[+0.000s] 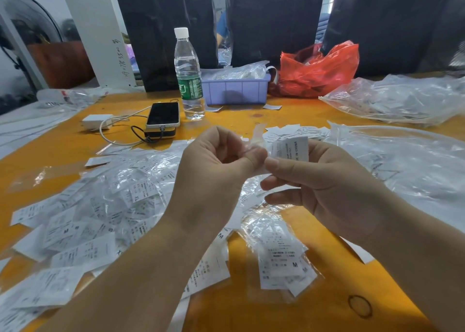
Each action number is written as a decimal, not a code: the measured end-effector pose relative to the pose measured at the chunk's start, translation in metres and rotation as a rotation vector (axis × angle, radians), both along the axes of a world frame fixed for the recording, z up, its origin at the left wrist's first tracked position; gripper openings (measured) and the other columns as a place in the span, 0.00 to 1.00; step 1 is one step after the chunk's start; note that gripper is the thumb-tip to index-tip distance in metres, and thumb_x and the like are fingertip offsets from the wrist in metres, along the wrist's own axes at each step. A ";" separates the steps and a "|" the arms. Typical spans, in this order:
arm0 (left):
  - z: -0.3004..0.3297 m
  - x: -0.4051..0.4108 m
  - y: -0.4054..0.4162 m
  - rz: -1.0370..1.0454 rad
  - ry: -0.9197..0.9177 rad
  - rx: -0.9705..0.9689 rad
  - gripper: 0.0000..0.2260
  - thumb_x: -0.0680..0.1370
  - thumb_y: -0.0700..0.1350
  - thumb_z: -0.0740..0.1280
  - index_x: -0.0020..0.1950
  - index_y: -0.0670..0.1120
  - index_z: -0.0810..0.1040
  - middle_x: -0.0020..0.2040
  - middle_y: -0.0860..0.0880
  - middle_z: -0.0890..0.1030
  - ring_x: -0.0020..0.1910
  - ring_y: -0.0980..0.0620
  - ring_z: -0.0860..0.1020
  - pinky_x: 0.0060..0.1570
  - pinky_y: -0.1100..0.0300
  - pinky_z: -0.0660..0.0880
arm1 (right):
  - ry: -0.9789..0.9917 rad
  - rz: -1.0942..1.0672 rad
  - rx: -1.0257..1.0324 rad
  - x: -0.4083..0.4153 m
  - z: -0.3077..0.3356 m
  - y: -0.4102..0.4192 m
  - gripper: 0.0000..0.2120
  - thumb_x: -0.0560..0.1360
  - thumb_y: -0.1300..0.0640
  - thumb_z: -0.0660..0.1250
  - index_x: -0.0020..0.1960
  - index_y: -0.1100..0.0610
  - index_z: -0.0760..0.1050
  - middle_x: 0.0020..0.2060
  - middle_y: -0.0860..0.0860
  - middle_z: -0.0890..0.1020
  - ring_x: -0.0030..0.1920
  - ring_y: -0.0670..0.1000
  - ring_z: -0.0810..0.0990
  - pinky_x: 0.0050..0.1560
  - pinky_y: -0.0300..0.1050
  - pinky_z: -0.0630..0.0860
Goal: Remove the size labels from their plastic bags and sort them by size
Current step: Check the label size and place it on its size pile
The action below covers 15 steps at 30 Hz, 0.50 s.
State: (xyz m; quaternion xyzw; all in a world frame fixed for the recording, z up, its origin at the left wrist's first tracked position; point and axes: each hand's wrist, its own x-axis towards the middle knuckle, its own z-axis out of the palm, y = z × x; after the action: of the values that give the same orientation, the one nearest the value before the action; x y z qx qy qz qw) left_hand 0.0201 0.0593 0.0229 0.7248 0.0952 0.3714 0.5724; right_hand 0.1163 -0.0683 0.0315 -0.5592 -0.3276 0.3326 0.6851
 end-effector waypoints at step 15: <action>0.006 -0.001 0.000 -0.117 0.098 -0.137 0.14 0.73 0.40 0.74 0.55 0.52 0.76 0.41 0.50 0.85 0.39 0.56 0.81 0.40 0.64 0.78 | -0.312 -0.298 0.109 0.006 -0.001 -0.004 0.06 0.72 0.67 0.71 0.47 0.61 0.79 0.33 0.53 0.82 0.29 0.47 0.76 0.31 0.39 0.77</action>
State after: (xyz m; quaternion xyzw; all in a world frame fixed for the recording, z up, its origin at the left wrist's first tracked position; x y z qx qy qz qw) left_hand 0.0191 0.0590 0.0287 0.7055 0.1058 0.2941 0.6361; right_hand 0.1224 -0.0720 0.0301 -0.6082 -0.3607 0.1191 0.6969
